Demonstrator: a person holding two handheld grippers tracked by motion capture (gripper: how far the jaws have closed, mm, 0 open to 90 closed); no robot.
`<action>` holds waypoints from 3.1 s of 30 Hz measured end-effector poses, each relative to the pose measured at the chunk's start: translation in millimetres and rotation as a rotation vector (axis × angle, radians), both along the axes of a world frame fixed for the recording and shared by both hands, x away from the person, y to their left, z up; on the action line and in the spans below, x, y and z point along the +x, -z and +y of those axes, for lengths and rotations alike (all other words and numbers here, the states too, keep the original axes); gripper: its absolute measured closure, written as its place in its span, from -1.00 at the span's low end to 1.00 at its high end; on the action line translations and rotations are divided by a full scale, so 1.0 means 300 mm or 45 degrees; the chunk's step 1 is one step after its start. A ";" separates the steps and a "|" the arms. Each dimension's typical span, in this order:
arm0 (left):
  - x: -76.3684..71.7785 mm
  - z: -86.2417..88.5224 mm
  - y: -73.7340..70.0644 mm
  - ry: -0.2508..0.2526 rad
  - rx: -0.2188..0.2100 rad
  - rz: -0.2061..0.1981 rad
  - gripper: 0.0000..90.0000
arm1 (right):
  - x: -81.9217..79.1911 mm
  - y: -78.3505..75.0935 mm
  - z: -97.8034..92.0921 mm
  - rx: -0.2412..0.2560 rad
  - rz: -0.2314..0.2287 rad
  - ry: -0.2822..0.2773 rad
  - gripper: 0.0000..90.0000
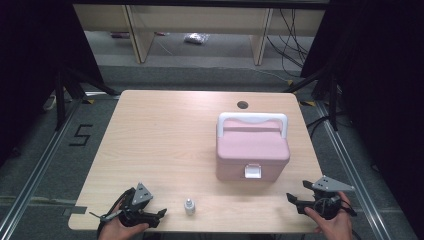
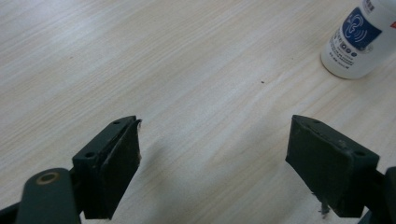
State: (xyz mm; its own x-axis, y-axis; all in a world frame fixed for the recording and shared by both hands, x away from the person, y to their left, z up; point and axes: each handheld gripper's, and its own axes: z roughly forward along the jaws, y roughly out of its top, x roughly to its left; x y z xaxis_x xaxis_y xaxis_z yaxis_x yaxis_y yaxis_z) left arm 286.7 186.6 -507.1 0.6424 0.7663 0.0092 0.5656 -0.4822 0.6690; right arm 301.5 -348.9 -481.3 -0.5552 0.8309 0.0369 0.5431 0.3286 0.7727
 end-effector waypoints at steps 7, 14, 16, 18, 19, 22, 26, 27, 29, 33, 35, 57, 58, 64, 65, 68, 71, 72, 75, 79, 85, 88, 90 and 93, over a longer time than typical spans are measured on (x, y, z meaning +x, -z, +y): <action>0.015 0.009 -0.009 -0.011 -0.023 0.000 -0.63 | 0.004 0.002 -0.013 0.026 0.023 0.099 -0.50; 0.041 0.003 -0.029 -0.027 -0.063 -0.005 -0.63 | 0.028 -0.010 -0.038 0.028 -0.030 0.127 -0.55; 0.046 -0.002 -0.028 -0.051 -0.078 -0.023 -0.63 | 0.032 -0.012 -0.042 0.015 -0.045 0.128 -0.55; 0.065 -0.006 -0.042 -0.042 -0.086 -0.020 -0.63 | 0.041 -0.016 -0.044 0.028 -0.045 0.139 -0.56; 0.074 -0.006 -0.049 -0.041 -0.079 -0.018 -0.63 | 0.044 -0.021 -0.046 0.018 -0.050 0.145 -0.56; 0.091 -0.015 -0.063 -0.055 -0.091 -0.023 -0.63 | 0.053 -0.028 -0.044 0.012 -0.040 0.122 -0.53; 0.138 -0.036 -0.087 -0.095 -0.107 -0.041 -0.64 | 0.067 -0.036 -0.047 0.029 -0.046 0.125 -0.53; 0.152 -0.040 -0.094 -0.077 -0.105 -0.030 -0.64 | 0.074 -0.041 -0.051 0.011 -0.060 0.128 -0.50; 0.177 -0.058 -0.104 -0.089 -0.119 -0.038 -0.64 | 0.089 -0.048 -0.052 0.023 -0.046 0.102 -0.36; 0.224 -0.094 -0.113 -0.086 -0.117 -0.028 -0.65 | 0.127 -0.056 -0.062 0.020 -0.071 0.118 -0.32; 0.243 -0.112 -0.117 -0.086 -0.115 -0.026 -0.65 | 0.154 -0.053 -0.063 0.033 -0.064 0.123 -0.28; 0.380 -0.253 -0.147 0.021 -0.126 -0.024 -0.23 | 0.252 -0.049 -0.031 0.000 -0.051 0.070 0.06; 0.385 -0.267 -0.144 0.032 -0.129 -0.038 -0.09 | 0.258 -0.049 -0.027 0.021 -0.027 0.074 0.12; 0.412 -0.293 -0.151 0.081 -0.077 -0.099 0.42 | 0.285 -0.050 -0.030 0.006 -0.066 0.051 0.37; 0.423 -0.305 -0.149 0.087 -0.100 -0.094 0.57 | 0.291 -0.052 -0.026 -0.009 -0.078 0.048 0.48; 0.433 -0.328 -0.147 0.100 -0.111 -0.092 0.76 | 0.300 -0.051 -0.018 0.006 -0.065 0.047 0.63; 0.441 -0.351 -0.148 0.123 -0.121 -0.093 0.90 | 0.314 -0.049 -0.017 0.012 -0.068 0.030 0.79; 0.444 -0.359 -0.151 0.127 -0.123 -0.093 0.93 | 0.317 -0.050 -0.018 0.004 -0.076 0.029 0.83; 0.451 -0.374 -0.153 0.141 -0.145 -0.093 0.98 | 0.322 -0.051 -0.017 0.007 -0.090 0.026 0.94; 0.459 -0.410 -0.151 0.172 -0.166 -0.091 0.99 | 0.325 -0.051 -0.011 0.002 -0.101 0.013 1.00; 0.470 -0.429 -0.143 0.185 -0.187 -0.073 0.99 | 0.323 -0.049 0.014 0.070 -0.052 -0.006 1.00; 0.473 -0.433 -0.143 0.185 -0.196 -0.070 0.99 | 0.326 -0.053 0.016 0.031 -0.093 -0.041 1.00; 0.473 -0.442 -0.144 0.194 -0.205 -0.070 0.99 | 0.320 -0.053 0.025 0.060 -0.068 -0.026 1.00; 0.471 -0.455 -0.148 0.205 -0.207 -0.074 0.99 | 0.322 -0.058 0.029 0.050 -0.098 -0.050 1.00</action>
State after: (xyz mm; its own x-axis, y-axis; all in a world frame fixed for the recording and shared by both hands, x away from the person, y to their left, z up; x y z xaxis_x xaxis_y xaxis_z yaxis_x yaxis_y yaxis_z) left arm 428.0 50.1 -462.7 0.7582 0.6487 -0.0656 0.4486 -0.4459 0.7746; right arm 398.0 -340.3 -464.0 -0.5899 0.8071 0.0246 0.4686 0.3173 0.8245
